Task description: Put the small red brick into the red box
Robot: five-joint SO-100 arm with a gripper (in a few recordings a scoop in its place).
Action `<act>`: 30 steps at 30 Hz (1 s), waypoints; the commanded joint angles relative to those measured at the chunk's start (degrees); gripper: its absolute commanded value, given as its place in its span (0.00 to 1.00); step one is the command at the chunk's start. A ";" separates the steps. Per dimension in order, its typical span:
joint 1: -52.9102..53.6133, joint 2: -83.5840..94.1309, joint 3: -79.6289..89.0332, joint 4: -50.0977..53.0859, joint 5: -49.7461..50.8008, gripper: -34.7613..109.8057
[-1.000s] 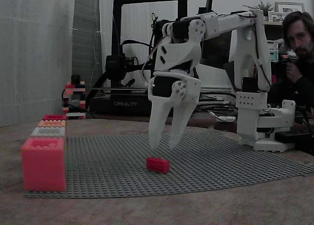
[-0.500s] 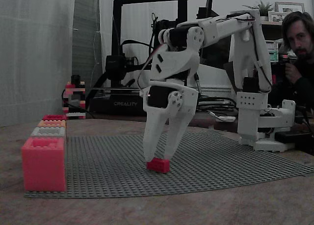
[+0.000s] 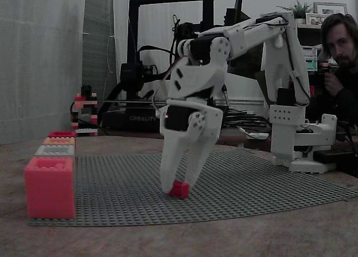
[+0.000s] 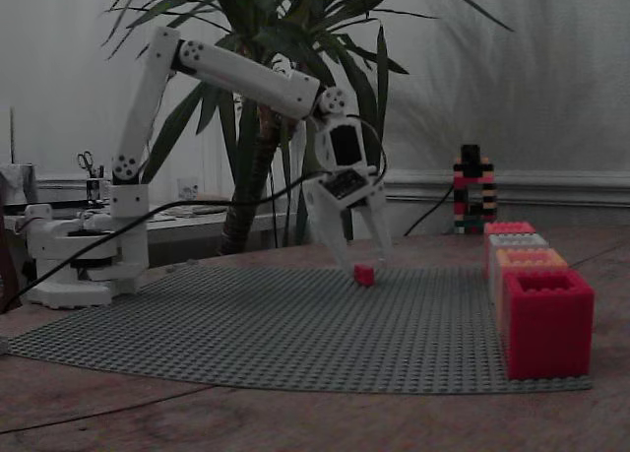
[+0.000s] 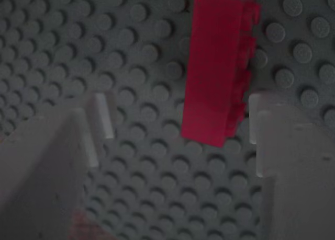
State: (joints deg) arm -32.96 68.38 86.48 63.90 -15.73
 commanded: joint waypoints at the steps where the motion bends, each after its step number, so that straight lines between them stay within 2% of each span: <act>1: -0.35 1.85 -3.78 0.00 -0.70 0.40; 8: 1.32 2.11 -4.04 0.00 -0.79 0.39; 14: 1.76 1.58 -4.04 -0.44 -0.97 0.25; 21: 3.34 3.34 -5.19 -2.81 1.93 0.24; 26: 8.79 5.54 -14.06 -2.81 7.38 0.24; 30: 17.58 6.06 -24.43 -2.11 12.57 0.24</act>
State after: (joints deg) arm -22.50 67.85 73.30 61.61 -5.27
